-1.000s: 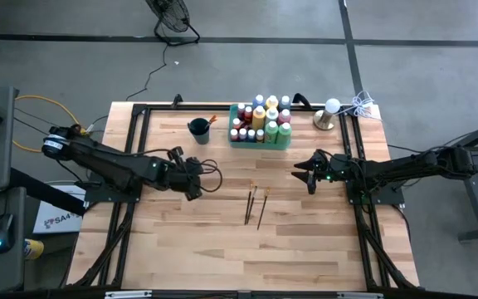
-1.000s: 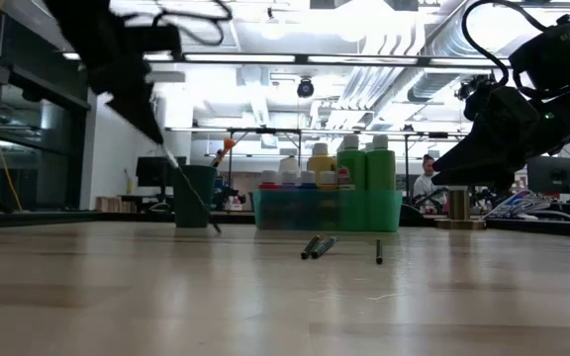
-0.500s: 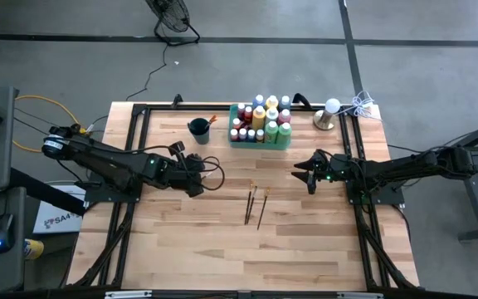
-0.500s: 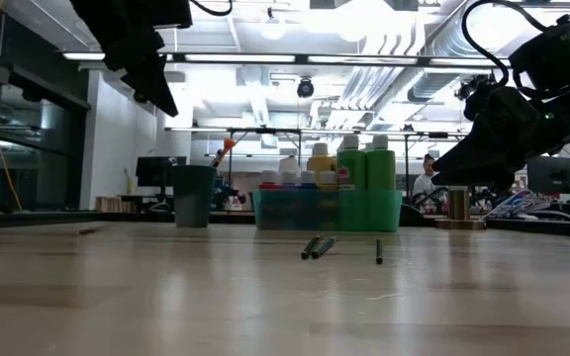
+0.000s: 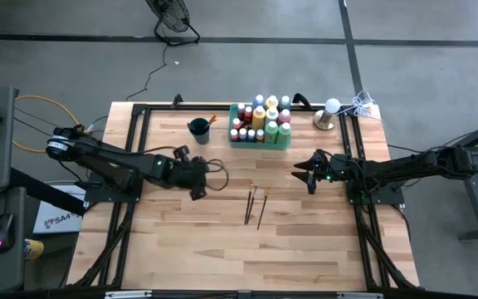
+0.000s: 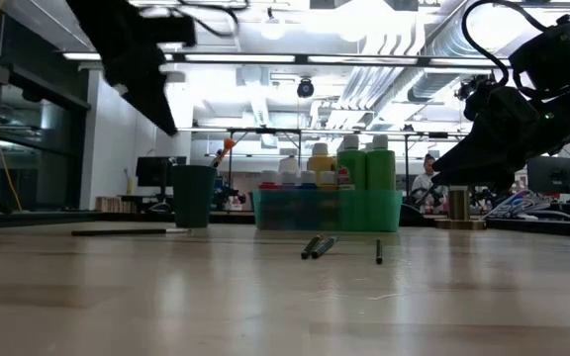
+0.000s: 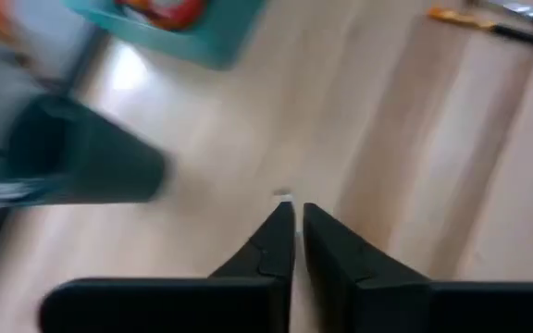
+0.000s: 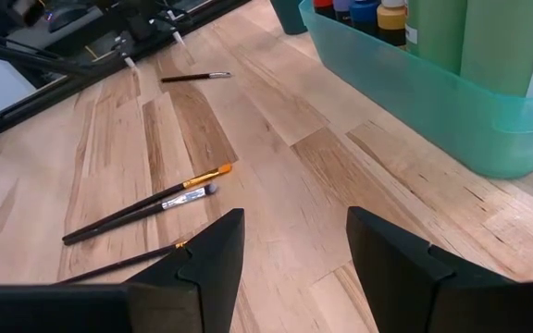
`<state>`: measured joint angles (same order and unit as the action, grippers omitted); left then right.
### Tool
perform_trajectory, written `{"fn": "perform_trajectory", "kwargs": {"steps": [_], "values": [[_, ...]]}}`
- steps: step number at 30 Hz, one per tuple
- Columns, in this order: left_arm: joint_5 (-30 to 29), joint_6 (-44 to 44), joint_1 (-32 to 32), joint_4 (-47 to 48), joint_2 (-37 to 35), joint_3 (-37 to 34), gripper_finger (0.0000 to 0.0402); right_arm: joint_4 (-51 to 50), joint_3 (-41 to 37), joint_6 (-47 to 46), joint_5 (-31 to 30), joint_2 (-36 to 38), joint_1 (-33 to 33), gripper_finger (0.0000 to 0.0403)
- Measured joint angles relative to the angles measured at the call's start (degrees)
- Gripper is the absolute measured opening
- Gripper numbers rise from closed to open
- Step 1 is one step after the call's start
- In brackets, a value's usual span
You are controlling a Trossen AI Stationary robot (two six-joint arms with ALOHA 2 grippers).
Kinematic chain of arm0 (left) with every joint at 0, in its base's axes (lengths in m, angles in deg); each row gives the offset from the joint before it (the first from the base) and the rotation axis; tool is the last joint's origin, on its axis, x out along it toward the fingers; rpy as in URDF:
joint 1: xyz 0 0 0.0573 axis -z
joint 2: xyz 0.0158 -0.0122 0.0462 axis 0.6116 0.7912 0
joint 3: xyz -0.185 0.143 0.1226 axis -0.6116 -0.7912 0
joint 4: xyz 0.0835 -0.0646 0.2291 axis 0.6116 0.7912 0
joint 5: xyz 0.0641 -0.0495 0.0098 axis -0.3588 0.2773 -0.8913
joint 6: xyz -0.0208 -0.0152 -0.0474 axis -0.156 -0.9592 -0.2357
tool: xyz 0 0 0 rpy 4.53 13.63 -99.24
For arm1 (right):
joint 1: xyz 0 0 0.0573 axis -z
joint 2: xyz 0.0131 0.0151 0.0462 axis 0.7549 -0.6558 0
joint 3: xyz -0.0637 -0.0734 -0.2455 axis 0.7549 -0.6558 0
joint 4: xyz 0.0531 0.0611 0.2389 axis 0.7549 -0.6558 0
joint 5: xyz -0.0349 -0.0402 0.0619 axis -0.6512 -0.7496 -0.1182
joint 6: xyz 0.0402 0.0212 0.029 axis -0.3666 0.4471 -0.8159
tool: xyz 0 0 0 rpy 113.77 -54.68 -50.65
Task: Pick & Place Paint Supplies
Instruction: Put the silver black paint brush into the blue cup
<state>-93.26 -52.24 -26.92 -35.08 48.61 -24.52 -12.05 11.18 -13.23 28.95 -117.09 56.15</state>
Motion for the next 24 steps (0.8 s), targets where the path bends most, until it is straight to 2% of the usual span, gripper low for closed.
{"fn": "perform_trajectory", "kwargs": {"steps": [2,8,11,16,24], "values": [[5.66,0.71,-3.3,-2.18,1.46,-0.2,0.0042,0.04,0.0,0.0,0.0,0.0,0.0,0.0185],[16.26,8.05,-14.9,-10.66,8.16,-0.23,0.0118,-0.02,0.01,0.0,0.0,0.0,0.0,0.0185],[21.11,8.14,-19.47,-10.89,11.69,-0.21,0.0139,-0.04,0.01,0.0,0.0,0.0,0.0,0.0185],[25.31,7.45,-23.49,-11.37,16.53,-0.22,0.0145,0.03,0.01,0.0,0.0,0.0,0.0,0.0185],[29.07,7.43,-23.43,-13.29,19.33,-0.21,0.0145,0.0,0.02,0.0,0.0,0.0,0.0,0.0185]]}}
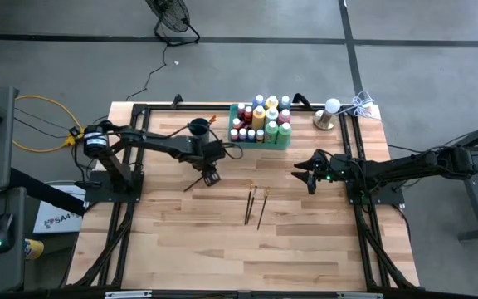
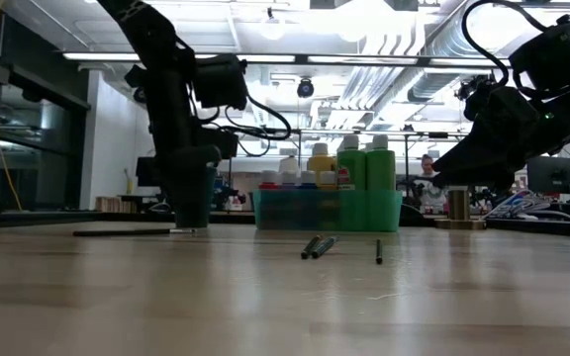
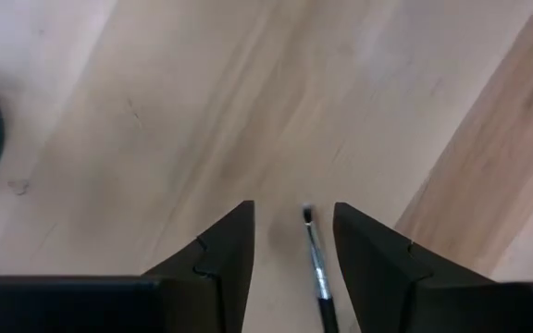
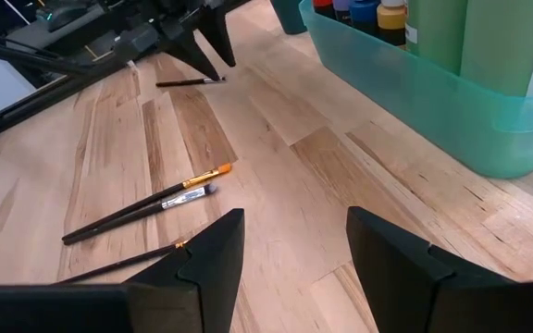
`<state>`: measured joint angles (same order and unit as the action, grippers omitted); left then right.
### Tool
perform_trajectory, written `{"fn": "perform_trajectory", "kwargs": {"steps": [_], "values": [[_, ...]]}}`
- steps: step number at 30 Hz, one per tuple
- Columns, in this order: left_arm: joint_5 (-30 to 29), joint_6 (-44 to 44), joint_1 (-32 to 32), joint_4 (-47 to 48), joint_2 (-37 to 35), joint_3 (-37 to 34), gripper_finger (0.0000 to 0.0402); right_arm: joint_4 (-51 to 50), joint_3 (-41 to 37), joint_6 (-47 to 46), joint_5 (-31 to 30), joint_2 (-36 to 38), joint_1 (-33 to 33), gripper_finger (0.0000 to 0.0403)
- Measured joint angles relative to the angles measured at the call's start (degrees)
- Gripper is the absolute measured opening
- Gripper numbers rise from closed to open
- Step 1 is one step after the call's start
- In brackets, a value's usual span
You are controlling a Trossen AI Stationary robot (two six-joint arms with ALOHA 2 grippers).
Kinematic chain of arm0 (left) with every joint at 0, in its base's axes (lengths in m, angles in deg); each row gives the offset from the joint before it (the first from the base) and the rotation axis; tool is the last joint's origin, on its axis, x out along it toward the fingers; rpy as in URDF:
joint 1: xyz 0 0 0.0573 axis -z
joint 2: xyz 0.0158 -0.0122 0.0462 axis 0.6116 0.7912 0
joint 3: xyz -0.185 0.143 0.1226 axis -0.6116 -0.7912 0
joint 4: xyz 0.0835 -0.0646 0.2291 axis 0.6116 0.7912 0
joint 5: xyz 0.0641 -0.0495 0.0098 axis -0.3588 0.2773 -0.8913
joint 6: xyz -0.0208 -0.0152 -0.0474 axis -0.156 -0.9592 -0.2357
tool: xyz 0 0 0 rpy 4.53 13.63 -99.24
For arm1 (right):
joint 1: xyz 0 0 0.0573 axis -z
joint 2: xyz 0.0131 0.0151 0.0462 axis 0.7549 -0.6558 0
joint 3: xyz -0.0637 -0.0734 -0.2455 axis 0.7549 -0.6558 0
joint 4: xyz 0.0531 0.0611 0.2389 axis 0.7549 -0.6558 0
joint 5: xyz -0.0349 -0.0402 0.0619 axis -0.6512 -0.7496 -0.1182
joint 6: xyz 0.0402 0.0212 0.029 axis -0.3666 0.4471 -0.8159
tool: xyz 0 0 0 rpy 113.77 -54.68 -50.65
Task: Pick & Place Paint Supplies
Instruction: Put the silver black paint brush into the blue cup
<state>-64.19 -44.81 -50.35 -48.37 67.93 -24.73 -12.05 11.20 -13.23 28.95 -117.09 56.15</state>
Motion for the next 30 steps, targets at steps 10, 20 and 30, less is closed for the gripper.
{"fn": "perform_trajectory", "kwargs": {"steps": [10,20,30], "values": [[0.93,-1.94,0.02,-0.14,0.4,0.02,0.0145,-0.02,-0.01,0.0,0.0,0.0,0.0,0.0185],[0.92,-2.82,0.04,0.24,4.35,0.28,0.0143,-0.04,0.0,0.0,0.0,0.0,0.0,0.0185],[0.51,-2.89,0.06,-0.26,4.57,0.17,0.0062,-0.04,-0.01,0.0,0.0,0.0,0.0,0.0185]]}}
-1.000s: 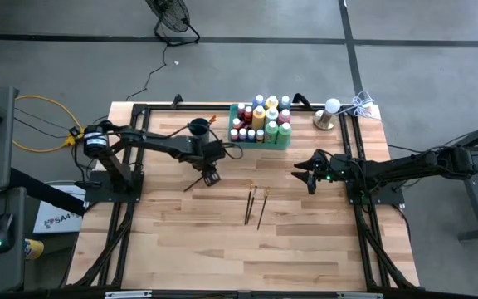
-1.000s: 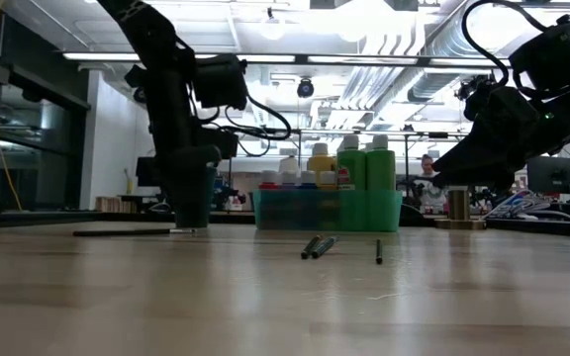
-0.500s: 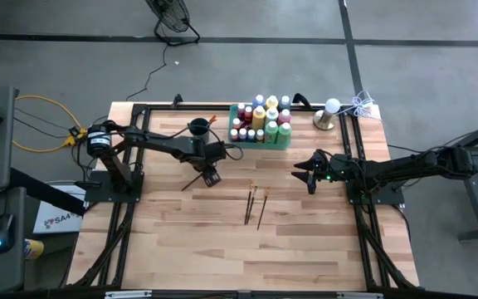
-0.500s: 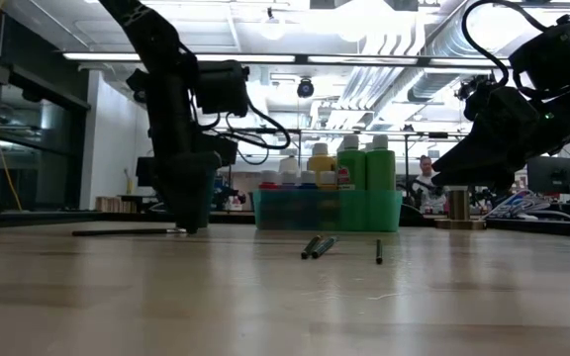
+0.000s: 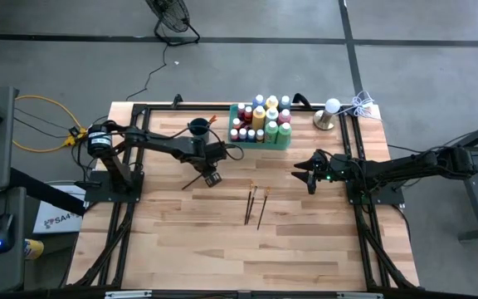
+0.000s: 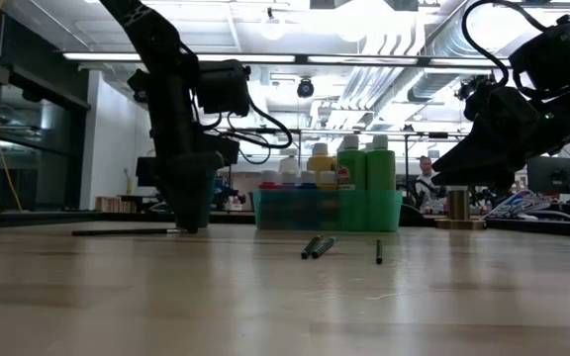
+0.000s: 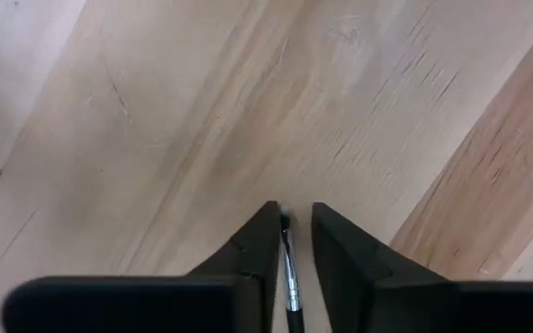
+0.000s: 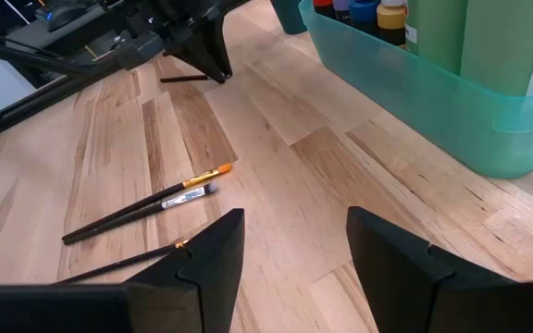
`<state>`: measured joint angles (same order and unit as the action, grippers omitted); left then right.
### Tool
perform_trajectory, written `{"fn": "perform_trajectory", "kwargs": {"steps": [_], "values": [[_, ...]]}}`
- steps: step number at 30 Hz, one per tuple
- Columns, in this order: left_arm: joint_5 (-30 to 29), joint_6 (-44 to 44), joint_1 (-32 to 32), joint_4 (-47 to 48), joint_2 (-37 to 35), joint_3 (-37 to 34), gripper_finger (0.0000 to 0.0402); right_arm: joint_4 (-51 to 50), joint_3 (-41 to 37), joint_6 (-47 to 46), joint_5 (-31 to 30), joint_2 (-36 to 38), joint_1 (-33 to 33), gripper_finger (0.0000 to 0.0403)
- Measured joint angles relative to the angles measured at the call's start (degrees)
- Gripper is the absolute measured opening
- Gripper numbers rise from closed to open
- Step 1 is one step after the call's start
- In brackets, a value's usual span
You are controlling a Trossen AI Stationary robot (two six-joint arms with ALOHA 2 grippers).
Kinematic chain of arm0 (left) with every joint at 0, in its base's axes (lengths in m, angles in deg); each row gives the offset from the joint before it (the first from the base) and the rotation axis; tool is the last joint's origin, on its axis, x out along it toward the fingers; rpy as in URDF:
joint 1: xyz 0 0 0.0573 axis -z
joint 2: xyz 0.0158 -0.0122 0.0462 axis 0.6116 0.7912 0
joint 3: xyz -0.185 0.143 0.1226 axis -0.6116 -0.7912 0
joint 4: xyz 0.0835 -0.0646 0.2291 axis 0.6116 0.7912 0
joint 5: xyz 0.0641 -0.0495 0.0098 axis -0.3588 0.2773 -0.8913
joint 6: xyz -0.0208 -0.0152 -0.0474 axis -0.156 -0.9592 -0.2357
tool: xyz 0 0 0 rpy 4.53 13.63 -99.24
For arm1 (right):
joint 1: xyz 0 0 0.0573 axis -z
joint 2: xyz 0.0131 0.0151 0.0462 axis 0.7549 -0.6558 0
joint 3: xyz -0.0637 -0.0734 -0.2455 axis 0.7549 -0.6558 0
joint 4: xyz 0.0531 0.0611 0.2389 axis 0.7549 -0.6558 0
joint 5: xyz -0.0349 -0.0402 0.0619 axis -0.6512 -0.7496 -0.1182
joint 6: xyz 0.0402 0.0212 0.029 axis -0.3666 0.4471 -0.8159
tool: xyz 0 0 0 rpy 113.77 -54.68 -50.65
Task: Pick & Place Paint Supplies
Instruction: Put the silver black paint brush into the blue cup
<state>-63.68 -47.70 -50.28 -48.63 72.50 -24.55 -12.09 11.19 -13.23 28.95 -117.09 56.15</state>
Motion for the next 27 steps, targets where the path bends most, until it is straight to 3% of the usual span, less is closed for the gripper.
{"fn": "perform_trajectory", "kwargs": {"steps": [6,16,23,27], "values": [[0.0,0.96,0.0,-0.12,0.11,-0.04,0.0007,0.0,0.01,0.0,0.0,0.0,0.0,0.0185],[-1.6,5.07,3.63,0.01,-0.84,-0.17,0.0,0.02,0.01,0.0,0.0,0.0,0.0,0.0185],[-2.77,5.26,7.29,1.24,-8.22,-0.47,0.0,0.0,0.02,0.0,0.0,0.0,0.0,0.0185],[-7.05,6.38,8.98,1.62,-14.06,-0.39,0.0,0.09,0.01,0.0,0.0,0.0,0.0,0.0185]]}}
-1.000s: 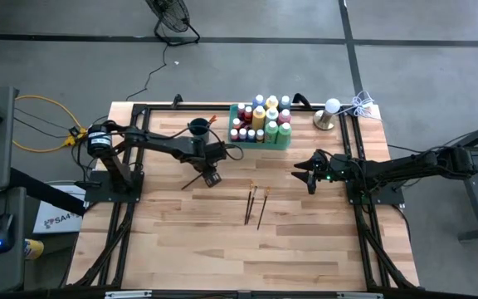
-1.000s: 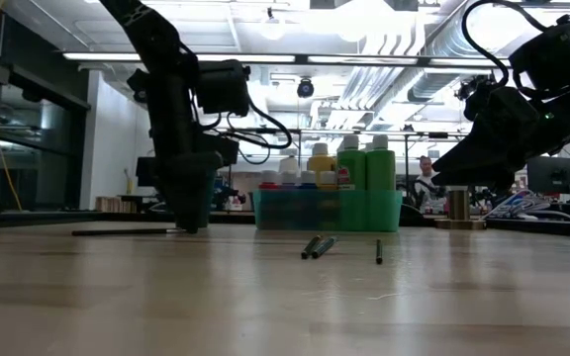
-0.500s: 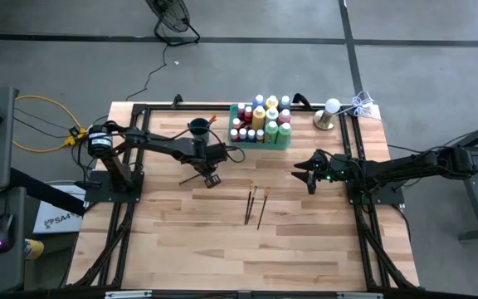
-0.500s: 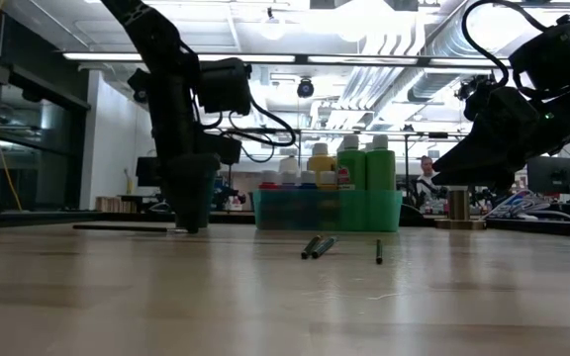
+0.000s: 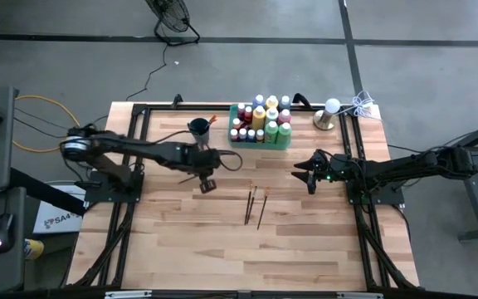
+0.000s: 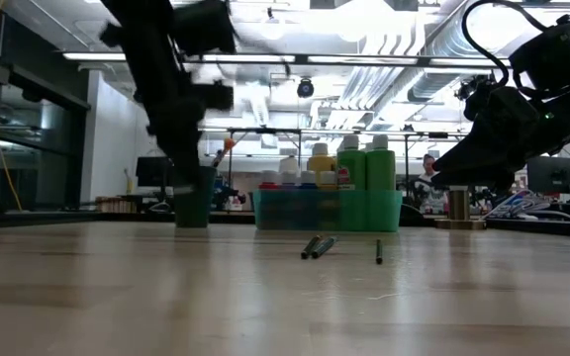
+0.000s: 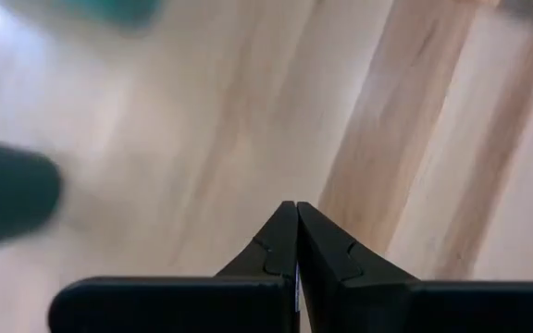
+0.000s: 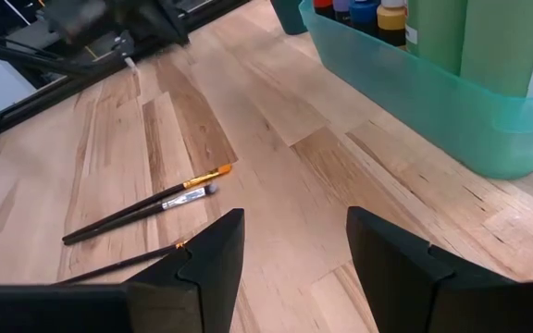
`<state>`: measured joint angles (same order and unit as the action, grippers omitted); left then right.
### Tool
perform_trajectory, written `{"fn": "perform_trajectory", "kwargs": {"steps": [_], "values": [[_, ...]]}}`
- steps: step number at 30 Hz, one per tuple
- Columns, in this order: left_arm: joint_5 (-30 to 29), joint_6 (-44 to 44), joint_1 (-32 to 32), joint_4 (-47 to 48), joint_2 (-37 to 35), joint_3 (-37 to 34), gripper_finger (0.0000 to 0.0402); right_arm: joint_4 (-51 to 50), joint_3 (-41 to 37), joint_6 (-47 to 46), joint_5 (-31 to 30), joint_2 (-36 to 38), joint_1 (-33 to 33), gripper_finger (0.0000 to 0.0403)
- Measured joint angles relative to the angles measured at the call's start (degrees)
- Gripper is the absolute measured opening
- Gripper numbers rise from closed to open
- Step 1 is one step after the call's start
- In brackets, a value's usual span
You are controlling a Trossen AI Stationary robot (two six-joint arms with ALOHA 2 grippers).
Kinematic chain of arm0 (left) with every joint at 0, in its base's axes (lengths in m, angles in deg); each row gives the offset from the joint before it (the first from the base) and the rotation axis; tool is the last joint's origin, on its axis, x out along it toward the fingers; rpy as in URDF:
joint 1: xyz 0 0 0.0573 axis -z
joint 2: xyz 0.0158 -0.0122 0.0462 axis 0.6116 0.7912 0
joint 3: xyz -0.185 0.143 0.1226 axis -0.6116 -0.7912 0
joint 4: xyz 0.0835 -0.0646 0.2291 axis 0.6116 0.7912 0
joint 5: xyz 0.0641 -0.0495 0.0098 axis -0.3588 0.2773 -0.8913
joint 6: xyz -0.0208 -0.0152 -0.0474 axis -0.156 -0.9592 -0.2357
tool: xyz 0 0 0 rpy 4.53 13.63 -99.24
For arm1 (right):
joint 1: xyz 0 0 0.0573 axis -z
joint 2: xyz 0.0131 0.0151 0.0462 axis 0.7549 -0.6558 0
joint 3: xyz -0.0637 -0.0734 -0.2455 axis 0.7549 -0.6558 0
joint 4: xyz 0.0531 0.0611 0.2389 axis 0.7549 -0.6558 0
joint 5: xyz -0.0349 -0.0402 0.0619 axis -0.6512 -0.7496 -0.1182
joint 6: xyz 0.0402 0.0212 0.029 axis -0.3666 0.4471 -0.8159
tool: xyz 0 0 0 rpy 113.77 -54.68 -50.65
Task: Pick & Place Paint Supplies
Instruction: Put the silver black paint brush into the blue cup
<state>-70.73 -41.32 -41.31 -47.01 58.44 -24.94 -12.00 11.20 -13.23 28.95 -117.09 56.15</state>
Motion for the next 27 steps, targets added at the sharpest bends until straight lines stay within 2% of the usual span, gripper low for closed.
{"fn": "perform_trajectory", "kwargs": {"steps": [2,5,8,11,19,24,27], "values": [[-3.58,0.07,0.93,-0.44,-3.75,0.0,0.0,-0.11,0.01,0.0,0.0,0.0,0.0,0.0185],[-12.2,1.82,2.22,-1.4,-9.31,0.02,0.0,-0.05,0.01,0.0,0.0,0.0,0.0,0.0185],[-20.45,5.43,3.04,-5.65,-14.41,0.07,0.0,-0.1,-0.01,0.0,0.01,0.0,0.0,0.0185],[-25.56,10.27,3.4,-11.33,-18.08,0.13,0.0,-0.1,-0.01,0.0,0.03,0.0,0.0,0.0185],[-31.75,24.12,1.87,-28.82,-20.08,-0.66,0.0,-0.04,-0.01,0.0,0.0,0.0,0.0,0.0185],[-30.66,25.97,-3.12,-43.72,-20.06,-9.12,0.0,-0.09,-0.01,0.0,0.0,0.0,0.0,0.0185],[-29.45,26.41,-6.51,-57.18,-20.08,-15.84,0.0,-0.07,0.0,0.0,0.01,0.0,0.0,0.0185]]}}
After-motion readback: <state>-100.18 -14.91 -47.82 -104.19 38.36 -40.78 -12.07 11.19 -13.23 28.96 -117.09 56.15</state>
